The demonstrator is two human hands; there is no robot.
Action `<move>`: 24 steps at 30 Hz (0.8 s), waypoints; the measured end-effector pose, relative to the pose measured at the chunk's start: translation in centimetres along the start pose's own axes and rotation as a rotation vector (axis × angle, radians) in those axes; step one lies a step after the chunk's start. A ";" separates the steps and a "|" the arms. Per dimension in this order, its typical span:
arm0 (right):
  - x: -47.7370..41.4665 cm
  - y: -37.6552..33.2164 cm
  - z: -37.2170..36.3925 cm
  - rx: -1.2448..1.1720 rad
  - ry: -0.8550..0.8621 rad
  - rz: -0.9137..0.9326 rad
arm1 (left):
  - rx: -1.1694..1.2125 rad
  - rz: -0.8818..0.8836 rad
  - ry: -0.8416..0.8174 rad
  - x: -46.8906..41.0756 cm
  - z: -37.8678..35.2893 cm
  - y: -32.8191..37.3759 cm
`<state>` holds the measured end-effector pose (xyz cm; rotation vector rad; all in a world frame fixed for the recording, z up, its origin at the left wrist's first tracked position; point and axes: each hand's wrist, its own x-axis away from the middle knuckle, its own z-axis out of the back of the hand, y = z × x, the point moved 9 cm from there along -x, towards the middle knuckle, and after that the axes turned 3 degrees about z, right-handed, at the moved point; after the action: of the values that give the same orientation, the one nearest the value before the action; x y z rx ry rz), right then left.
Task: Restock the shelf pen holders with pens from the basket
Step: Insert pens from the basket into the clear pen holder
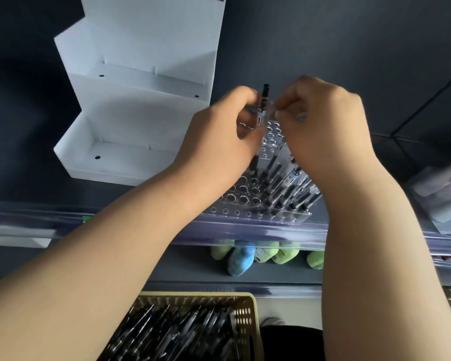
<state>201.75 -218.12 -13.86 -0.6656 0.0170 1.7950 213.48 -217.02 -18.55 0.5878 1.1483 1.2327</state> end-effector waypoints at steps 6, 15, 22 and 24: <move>0.0 0.0 0.0 0.024 0.017 0.017 | -0.026 -0.008 -0.030 0.2 -0.7 0.1; -0.3 -0.5 -1.2 -0.052 0.012 0.060 | -0.074 -0.023 0.056 -0.2 1.7 0.9; -0.9 -1.5 -2.3 0.052 -0.024 0.112 | -0.071 0.005 0.089 -0.4 3.7 0.7; -1.0 -1.7 -2.5 0.097 -0.035 0.128 | -0.067 0.011 0.090 -0.4 3.8 0.6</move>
<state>204.51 -219.21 -14.94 -0.5746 0.1248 1.9152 216.67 -216.35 -16.50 0.4933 1.1749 1.3134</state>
